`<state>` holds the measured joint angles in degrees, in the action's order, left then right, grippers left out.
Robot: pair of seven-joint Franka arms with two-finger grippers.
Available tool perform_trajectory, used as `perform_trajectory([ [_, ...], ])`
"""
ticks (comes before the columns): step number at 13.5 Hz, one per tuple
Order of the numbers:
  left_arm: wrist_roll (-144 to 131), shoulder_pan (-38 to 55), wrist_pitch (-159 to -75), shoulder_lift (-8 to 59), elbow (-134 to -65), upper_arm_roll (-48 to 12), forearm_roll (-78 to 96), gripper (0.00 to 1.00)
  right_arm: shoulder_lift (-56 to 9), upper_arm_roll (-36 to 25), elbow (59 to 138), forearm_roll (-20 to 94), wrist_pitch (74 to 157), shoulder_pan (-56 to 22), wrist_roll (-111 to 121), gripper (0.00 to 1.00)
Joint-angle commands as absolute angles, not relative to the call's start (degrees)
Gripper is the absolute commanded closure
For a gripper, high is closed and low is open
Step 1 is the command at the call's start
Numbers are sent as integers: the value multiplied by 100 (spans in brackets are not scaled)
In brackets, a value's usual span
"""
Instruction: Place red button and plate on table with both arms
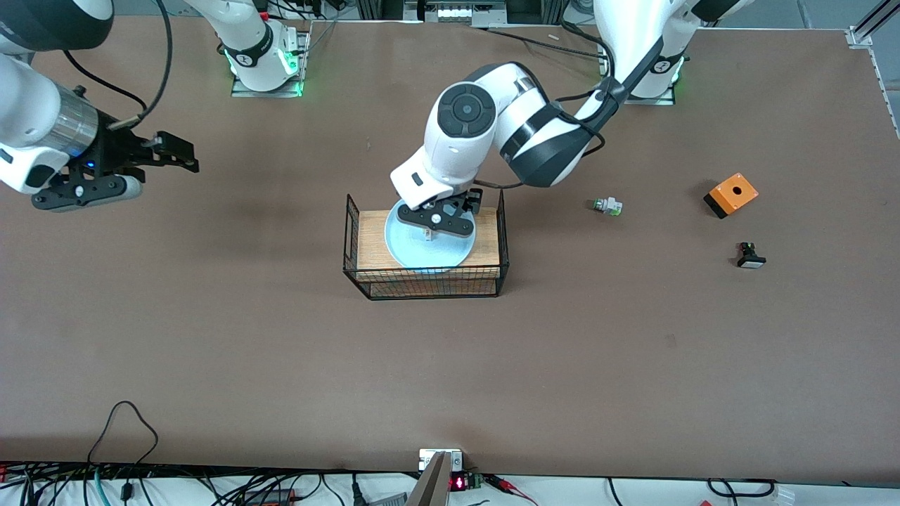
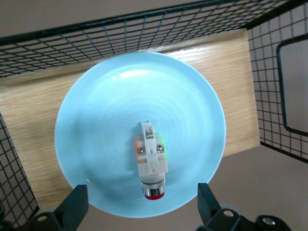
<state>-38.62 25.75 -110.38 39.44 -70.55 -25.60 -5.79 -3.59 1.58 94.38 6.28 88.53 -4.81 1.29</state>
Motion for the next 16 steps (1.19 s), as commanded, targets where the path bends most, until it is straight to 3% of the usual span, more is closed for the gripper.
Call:
perform_trajectory([
  [1,-4131,2864,-11021,4131,-6811,-2287,-721,0,-527,176,9308,1036,8877,-615,-543,0],
  [7,-4201,3322,-11039,4271,-6812,-1916,-721,0,-685,176,9308,1063,9176,-1177,-1660,0],
  [16,-4289,3322,-11268,4315,-6820,-1916,-712,3,-712,149,9308,1055,9158,-1152,-1775,0],
])
